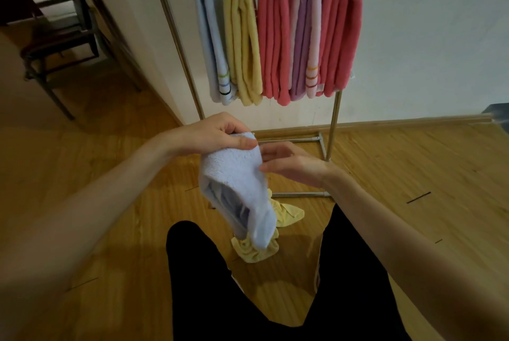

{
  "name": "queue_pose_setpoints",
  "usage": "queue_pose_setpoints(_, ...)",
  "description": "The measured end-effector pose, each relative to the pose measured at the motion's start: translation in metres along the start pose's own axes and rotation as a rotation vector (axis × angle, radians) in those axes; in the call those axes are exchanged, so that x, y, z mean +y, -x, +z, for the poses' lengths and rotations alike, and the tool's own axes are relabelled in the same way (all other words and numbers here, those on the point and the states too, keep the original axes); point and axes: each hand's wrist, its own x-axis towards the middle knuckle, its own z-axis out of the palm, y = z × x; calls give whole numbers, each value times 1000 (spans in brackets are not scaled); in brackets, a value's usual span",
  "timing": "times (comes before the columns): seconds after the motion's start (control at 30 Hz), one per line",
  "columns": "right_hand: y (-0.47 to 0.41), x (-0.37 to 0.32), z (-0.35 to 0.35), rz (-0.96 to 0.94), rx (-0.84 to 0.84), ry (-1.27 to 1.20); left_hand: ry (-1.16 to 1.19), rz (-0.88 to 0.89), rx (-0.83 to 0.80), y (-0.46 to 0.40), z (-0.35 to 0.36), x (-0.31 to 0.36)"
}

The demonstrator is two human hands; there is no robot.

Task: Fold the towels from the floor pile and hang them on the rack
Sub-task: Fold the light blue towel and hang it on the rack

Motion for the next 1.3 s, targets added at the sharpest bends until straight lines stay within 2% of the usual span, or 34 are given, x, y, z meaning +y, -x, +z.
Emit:
queue_pose_setpoints(0.13,-1,-11,-2,5,82,145,-15,-29,45,5,-2,-11)
queue_pose_setpoints(0.27,-3,-30,-15,0,30,250,-1,-9,135,8,-2,-21)
queue_pose_setpoints(0.37,-1,-40,-31,-1,44,249,10,13,229,13,-2,-34)
queue_pose_setpoints(0.47,2,-40,-50,35,142,245,28,-21,278,22,-11,-50)
queue_pose_setpoints(0.6,-2,-48,-70,44,187,346,277,-30,214,38,-31,-54)
queue_pose_setpoints(0.67,-10,-61,-73,-23,151,484,168,-31,190,38,-44,-51)
queue_pose_setpoints(0.77,-29,-86,-67,-147,59,854,-179,-91,135,30,-63,-45)
queue_pose_setpoints(0.9,-65,-106,-68,-51,-58,1259,-451,-117,158,19,-81,-44)
queue_pose_setpoints(1.03,-96,-131,-69,-78,106,1449,-647,-86,311,5,-111,-45)
queue_pose_setpoints(1.2,-135,-187,-82,-233,330,1393,-754,5,600,-15,-174,-28)
queue_pose_setpoints(1.3,-160,-220,-89,-311,542,1326,-791,64,749,-30,-216,-11)
